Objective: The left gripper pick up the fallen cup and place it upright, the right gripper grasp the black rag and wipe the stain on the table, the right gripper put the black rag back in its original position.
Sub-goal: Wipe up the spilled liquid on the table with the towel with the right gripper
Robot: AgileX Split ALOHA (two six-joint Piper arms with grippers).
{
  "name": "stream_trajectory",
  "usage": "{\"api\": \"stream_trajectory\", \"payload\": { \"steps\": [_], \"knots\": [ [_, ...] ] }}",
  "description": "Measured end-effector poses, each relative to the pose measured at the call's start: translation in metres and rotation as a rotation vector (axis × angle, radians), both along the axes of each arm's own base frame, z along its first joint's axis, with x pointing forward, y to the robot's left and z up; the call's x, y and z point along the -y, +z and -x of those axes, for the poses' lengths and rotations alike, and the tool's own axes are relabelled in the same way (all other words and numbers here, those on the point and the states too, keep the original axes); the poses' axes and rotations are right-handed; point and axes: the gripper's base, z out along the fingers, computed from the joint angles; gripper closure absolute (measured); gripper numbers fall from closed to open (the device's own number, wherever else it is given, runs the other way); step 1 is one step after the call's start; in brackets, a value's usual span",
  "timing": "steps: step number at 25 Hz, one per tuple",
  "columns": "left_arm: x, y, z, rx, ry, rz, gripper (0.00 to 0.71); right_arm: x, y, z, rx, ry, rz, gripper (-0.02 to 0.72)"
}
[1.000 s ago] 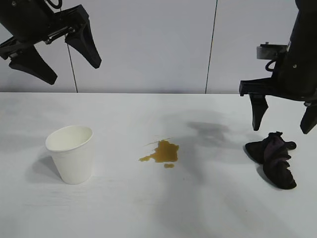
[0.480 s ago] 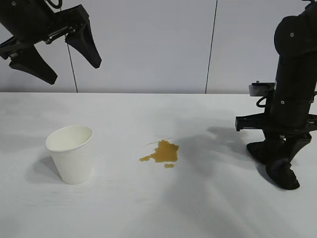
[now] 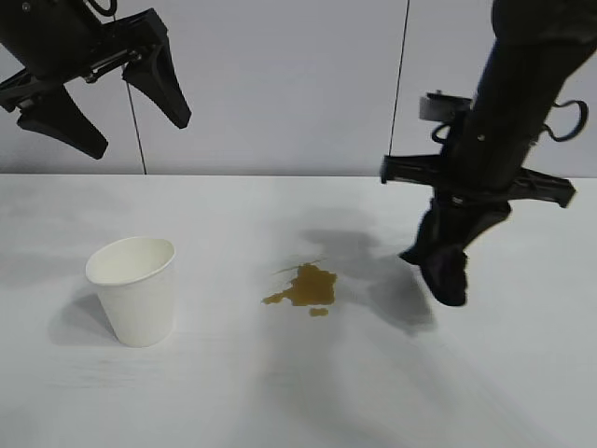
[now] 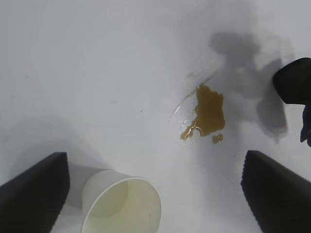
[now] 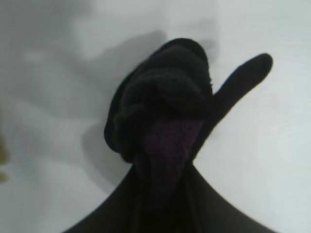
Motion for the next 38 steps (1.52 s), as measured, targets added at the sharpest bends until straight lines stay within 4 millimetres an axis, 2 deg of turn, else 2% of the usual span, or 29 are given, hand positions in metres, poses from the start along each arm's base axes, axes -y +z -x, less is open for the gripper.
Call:
{"api": "stream_trajectory", "payload": {
  "steps": [6, 10, 14, 22, 25, 28, 34, 38],
  "knots": [
    [0.000, 0.000, 0.000, -0.003, -0.002, 0.000, 0.017, -0.038, -0.043, 0.011, -0.037, 0.084, 0.020, 0.603],
    [0.000, 0.000, 0.001, -0.011, -0.006, -0.001, 0.017, -0.037, -0.060, 0.009, -0.053, 0.068, 0.037, 0.603],
    [0.000, 0.000, 0.001, -0.013, -0.007, -0.001, 0.017, -0.020, -0.064, -0.003, -0.037, 0.010, 0.079, 0.603],
    [0.000, 0.000, 0.001, -0.015, -0.008, -0.001, 0.017, 0.043, -0.063, -0.031, -0.030, -0.103, 0.197, 0.603],
    [0.000, 0.000, 0.001, -0.015, -0.008, -0.001, 0.017, 0.050, -0.062, -0.033, -0.043, -0.128, 0.194, 0.603],
    [0.000, 0.000, 0.001, -0.015, -0.008, -0.001, 0.017, 0.036, -0.061, -0.026, -0.060, -0.107, 0.173, 0.603],
    [0.000, 0.000, 0.001, -0.015, -0.008, -0.001, 0.017, -0.038, -0.063, 0.007, -0.039, 0.039, 0.093, 0.603],
    [0.000, 0.000, 0.002, -0.016, -0.008, -0.001, 0.017, -0.064, -0.065, 0.020, -0.013, 0.099, 0.066, 0.603]
  ]
}}
